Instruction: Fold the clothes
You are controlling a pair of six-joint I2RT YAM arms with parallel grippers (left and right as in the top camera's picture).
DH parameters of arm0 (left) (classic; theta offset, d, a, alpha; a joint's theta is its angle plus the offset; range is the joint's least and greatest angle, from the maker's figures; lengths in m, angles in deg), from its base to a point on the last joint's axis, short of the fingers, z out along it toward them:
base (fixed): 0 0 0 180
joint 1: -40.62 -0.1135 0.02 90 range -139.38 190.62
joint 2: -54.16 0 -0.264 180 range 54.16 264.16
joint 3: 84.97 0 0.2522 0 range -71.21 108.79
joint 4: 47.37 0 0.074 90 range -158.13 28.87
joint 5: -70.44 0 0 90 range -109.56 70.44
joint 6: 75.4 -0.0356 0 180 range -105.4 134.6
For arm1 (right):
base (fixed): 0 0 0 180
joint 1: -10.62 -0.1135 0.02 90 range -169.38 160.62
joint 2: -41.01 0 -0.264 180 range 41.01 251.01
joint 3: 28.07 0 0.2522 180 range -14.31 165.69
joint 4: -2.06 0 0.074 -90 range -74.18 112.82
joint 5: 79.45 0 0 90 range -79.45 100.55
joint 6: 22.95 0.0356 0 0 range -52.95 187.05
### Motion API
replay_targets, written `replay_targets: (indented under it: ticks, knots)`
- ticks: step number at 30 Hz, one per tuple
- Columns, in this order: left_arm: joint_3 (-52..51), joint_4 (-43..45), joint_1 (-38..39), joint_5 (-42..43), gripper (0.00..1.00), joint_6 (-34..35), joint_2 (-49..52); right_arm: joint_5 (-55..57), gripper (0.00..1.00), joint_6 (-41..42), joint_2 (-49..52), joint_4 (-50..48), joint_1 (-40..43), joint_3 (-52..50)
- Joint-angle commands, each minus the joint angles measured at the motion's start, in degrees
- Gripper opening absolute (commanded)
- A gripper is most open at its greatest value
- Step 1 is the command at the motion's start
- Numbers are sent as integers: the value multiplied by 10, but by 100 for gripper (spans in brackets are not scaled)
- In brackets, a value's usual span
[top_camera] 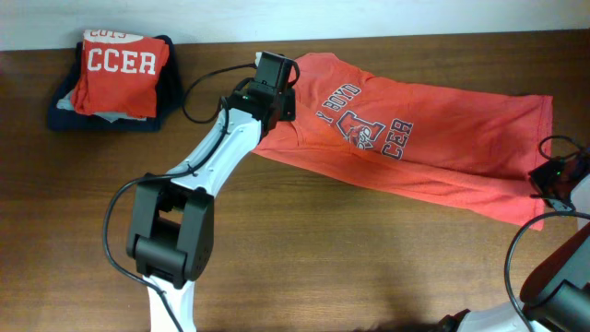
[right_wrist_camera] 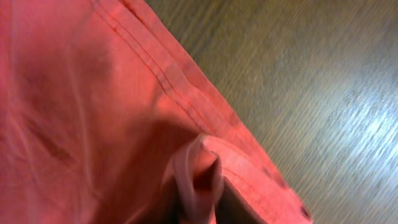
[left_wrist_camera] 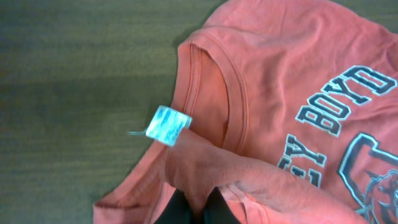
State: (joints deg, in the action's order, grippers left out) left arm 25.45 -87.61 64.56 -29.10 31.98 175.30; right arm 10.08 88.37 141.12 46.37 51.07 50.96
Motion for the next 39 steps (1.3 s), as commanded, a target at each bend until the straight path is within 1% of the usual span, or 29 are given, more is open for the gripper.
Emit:
replay_targets:
  ticks: [1, 2, 3, 4, 5, 6, 8, 11, 12, 13, 15, 16, 17, 18, 19, 20, 21, 22, 23, 26, 28, 34, 39]
  knots:
    - [9, 17, -2, -8, 22, -10, 13, 11, 48, 1, 9, -12, -7, 12]
    - [9, 25, -2, -8, 30, -10, 14, 11, 57, 1, 9, -18, -8, 12]
    - [9, 31, -2, -8, 34, -10, 14, 11, 64, 1, 10, -22, -10, 12]
    - [9, 40, -2, -8, 38, -10, 14, 10, 75, -1, 10, -30, -12, 12]
    - [9, 51, -2, -8, 41, -11, 14, 10, 89, -2, 10, -40, -15, 12]
    - [10, 60, -2, -8, 46, -16, 14, 7, 94, -7, 10, -50, -18, 12]
    - [16, 75, -3, -8, 54, -40, 14, -10, 98, -44, 10, -76, -25, 12]
    - [50, 47, -12, -9, 61, -62, 13, -27, 99, -92, 10, -76, -35, 26]
    - [69, 21, -18, -8, 63, -61, 12, -29, 99, -96, 10, -64, -38, 35]
    - [98, -24, -28, -8, 67, -49, 12, -45, 99, -106, 10, -43, -44, 50]
    - [141, -99, -43, -3, 68, -18, 12, -70, 99, -120, 10, -15, -54, 73]
    - [161, -148, -55, 8, 67, -1, 12, -90, 100, -135, 10, 15, -63, 91]
    - [168, -174, -62, 24, 59, 4, 12, -97, 99, -141, 10, 41, -73, 105]
    - [170, -193, -69, 46, 49, 4, 12, -97, 98, -141, 10, 63, -82, 114]
    - [170, -210, -74, 70, 40, 4, 12, -97, 94, -143, 10, 82, -91, 120]
    - [169, -228, -80, 93, 30, 4, 14, -97, 89, -143, 10, 98, -101, 123]
    - [167, -252, -86, 124, 15, 4, 19, -97, 75, -143, 10, 119, -119, 123]
    - [167, -264, -88, 142, 11, 4, 25, -97, 66, -143, 10, 131, -129, 122]
    - [167, -275, -88, 157, 7, 4, 30, -97, 60, -143, 10, 143, -140, 120]
    - [166, -301, -84, 177, 1, 4, 55, -96, 55, -143, 10, 177, -170, 119]
    - [166, -312, -79, 177, 0, 3, 71, -96, 48, -143, 10, 191, -186, 119]
    - [166, -315, -62, 178, 1, 3, 113, -92, 47, -143, 10, 213, -214, 114]
    - [166, -314, -59, 177, 0, 3, 138, -92, 47, -143, 10, 220, -214, 106]
